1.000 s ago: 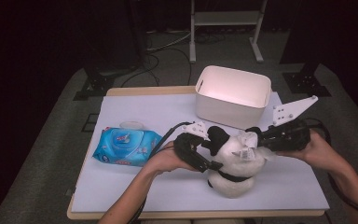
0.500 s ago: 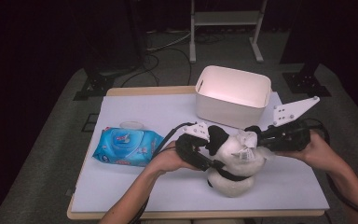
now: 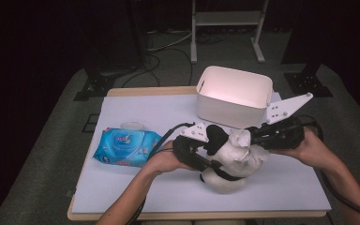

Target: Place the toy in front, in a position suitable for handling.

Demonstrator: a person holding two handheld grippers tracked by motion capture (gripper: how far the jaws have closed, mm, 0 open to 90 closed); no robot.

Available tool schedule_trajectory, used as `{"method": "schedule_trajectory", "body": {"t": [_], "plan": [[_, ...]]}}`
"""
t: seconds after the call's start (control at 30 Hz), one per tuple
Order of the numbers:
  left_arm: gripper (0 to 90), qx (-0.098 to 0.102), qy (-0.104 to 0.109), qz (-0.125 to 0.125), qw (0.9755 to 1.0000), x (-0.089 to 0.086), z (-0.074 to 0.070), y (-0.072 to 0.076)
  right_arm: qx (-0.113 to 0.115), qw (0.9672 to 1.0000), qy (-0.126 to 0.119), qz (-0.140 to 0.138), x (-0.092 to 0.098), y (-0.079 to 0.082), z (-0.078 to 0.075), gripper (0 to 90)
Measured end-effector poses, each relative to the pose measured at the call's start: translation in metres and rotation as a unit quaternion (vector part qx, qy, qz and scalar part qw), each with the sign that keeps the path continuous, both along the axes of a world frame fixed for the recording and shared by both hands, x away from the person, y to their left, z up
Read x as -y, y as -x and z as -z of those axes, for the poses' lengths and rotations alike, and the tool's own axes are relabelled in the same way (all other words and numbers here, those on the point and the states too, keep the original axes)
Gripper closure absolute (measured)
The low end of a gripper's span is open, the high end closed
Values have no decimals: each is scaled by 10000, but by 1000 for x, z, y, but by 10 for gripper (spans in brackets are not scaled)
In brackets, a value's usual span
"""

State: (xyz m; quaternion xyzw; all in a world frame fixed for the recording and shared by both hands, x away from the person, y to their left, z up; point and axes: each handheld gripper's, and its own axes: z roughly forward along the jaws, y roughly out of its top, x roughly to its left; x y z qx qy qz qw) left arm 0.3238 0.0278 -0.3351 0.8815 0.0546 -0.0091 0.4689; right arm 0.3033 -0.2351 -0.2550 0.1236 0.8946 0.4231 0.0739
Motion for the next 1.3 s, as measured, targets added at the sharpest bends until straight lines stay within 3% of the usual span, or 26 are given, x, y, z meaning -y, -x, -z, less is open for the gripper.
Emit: {"method": "schedule_trajectory", "body": {"t": [0.27,0.4,0.6,0.83,1.0,1.3], "plan": [[425,-71,114,19,9999,-7,4,2,-49,9999,87,56,5,0,2,854],[426,-72,90,30,9999,-10,4,3,-85,9996,176,212,16,0,6,854],[425,-91,118,33,9999,-12,5,4,-195,9985,91,496,37,-3,13,854],[423,-96,88,39,9999,-14,5,4,-203,9969,79,758,46,-11,15,852],[424,-103,85,53,9999,-12,4,4,-270,9973,89,678,42,-13,15,853],[431,11,-37,55,10000,-5,-4,3,-214,9990,249,308,18,-8,4,853]]}}
